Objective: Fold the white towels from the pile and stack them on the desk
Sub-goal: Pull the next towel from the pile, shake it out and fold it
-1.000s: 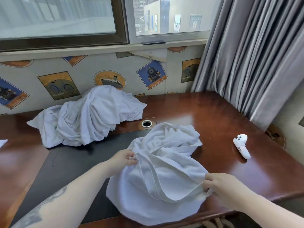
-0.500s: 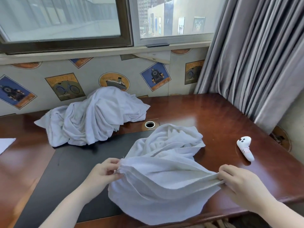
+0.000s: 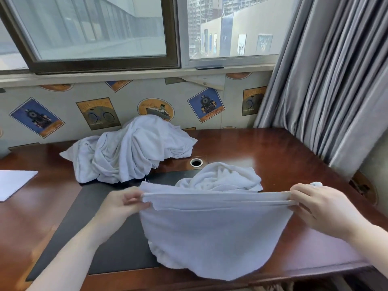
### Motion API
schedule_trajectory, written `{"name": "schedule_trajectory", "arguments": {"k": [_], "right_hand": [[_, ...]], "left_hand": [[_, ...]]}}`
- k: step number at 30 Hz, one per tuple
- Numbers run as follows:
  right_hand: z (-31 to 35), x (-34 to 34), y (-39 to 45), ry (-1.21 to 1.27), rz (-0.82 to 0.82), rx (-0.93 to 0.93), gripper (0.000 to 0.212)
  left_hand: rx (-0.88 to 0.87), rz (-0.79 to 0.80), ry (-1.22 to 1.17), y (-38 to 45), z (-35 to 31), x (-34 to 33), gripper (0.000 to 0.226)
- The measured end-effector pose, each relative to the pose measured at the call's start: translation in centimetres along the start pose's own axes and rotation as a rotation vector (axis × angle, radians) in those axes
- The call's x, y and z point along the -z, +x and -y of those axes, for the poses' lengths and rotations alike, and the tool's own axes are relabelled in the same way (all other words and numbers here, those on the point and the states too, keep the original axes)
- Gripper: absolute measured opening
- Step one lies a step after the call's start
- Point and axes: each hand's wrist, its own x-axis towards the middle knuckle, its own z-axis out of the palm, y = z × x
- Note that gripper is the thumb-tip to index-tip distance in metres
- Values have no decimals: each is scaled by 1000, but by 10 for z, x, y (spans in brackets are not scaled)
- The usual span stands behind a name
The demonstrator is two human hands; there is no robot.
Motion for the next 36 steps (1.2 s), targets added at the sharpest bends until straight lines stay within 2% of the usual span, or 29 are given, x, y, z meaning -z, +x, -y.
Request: {"name": "schedule_trajectory", "arguments": {"k": [4,8,10,12,13,15,18,21,24,28,30,32,36], "right_hand": [[-22,39,51,-55,55,-61,10],[-52,101,107,-142,160,-115,16],[-64,137,136,-90,166,-138,28],[-71,173,162,-21,134,-154,43],[-72,190,173,17,114,-170,43],[-74,222,194,107,69,-210,38],[-74,263,225,191,-81,-188,27],[-68,300,252,227,-154,-175,27],[-61,337,269,97,-119,-140,29],[-47,388,275,-383,-32,-19,43],[-43,408,280,-498,-34,16,54],[-39,421,285,-492,-103,34,49],[-32,432,293,-258,-234,25,36]], "left_hand": [[-117,-108,-60,37,-58,11,24],[-249,-203,-131,75,-118,27,22],[-308,-244,-167,91,-155,36,15],[-375,-311,-192,105,-194,47,13],[-404,-358,-178,109,-213,54,14],[-448,-429,-140,114,-251,68,22],[-511,-520,-87,114,-304,89,26],[-567,-607,-23,114,-352,108,30],[-592,-723,24,109,-388,125,36],[-592,-921,87,105,-421,140,40],[-601,-1041,145,105,-435,144,39],[-637,-1132,179,103,-447,146,36],[-695,-1208,277,97,-462,155,37]]}}
